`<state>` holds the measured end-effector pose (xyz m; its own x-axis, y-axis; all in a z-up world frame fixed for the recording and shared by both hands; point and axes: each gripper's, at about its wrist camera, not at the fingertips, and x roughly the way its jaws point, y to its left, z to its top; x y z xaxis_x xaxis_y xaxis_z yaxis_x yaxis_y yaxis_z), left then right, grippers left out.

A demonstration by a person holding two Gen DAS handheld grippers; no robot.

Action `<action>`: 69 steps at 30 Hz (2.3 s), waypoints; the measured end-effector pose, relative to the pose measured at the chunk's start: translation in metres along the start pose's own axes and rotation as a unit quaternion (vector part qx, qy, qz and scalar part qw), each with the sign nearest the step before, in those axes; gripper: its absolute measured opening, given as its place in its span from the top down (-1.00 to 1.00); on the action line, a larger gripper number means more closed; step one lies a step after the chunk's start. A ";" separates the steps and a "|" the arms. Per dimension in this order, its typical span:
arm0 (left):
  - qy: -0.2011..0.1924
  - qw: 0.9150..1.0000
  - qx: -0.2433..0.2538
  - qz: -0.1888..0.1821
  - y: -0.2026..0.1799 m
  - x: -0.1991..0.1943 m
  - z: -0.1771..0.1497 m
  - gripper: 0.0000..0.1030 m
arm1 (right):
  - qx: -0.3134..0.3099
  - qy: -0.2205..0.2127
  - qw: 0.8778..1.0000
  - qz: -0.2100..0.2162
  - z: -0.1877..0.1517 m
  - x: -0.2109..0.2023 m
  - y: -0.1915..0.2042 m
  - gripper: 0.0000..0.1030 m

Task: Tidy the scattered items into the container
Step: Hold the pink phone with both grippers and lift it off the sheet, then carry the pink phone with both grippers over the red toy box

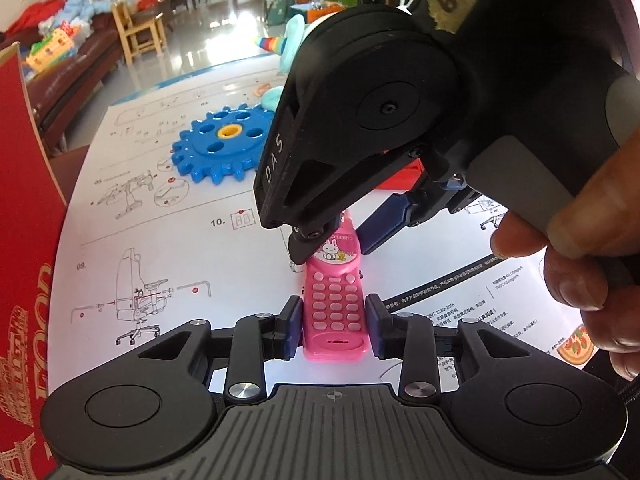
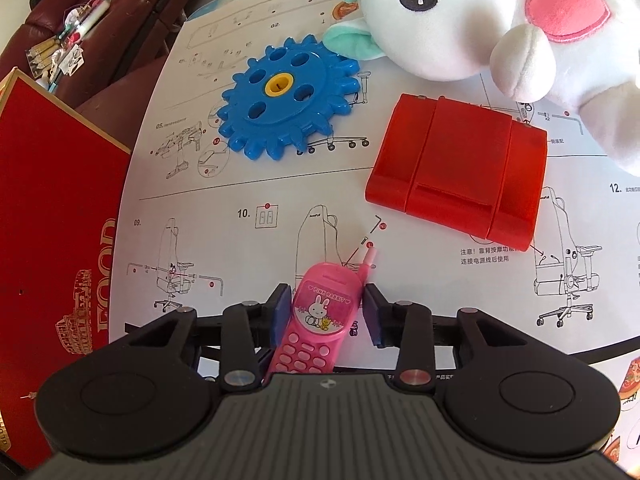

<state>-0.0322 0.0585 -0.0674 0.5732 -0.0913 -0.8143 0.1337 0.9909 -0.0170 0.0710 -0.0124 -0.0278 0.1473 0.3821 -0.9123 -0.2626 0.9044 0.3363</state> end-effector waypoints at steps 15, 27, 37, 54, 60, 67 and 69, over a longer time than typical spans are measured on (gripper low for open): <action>0.015 1.000 -0.007 0.002 -0.001 0.003 0.000 0.36 | 0.031 0.004 0.999 0.018 -0.004 -0.001 -0.007 0.18; 0.004 1.000 0.006 0.012 -0.009 -0.015 0.006 0.36 | 0.022 -0.018 0.999 0.026 -0.010 -0.023 -0.003 0.17; -0.022 0.999 -0.001 0.023 -0.016 -0.054 0.004 0.36 | -0.013 -0.051 0.998 0.038 -0.026 -0.059 0.013 0.17; -0.120 0.989 -0.029 0.080 -0.014 -0.167 0.000 0.36 | -0.110 -0.127 0.981 0.091 -0.050 -0.146 0.078 0.17; -0.167 0.974 -0.076 0.131 0.013 -0.227 -0.016 0.36 | -0.194 -0.146 0.961 0.136 -0.062 -0.175 0.144 0.16; -0.187 0.949 -0.149 0.205 0.046 -0.289 -0.059 0.35 | -0.306 -0.124 0.924 0.191 -0.099 -0.184 0.235 0.16; -0.187 0.940 -0.173 0.227 0.052 -0.305 -0.075 0.35 | -0.334 -0.109 0.913 0.206 -0.112 -0.181 0.260 0.16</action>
<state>-0.2611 0.1453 0.1362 0.7607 0.3848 -0.5228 -0.4270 0.9032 0.0435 -0.1310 0.1321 0.1989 0.0722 0.7580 -0.6483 -0.8511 0.3857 0.3563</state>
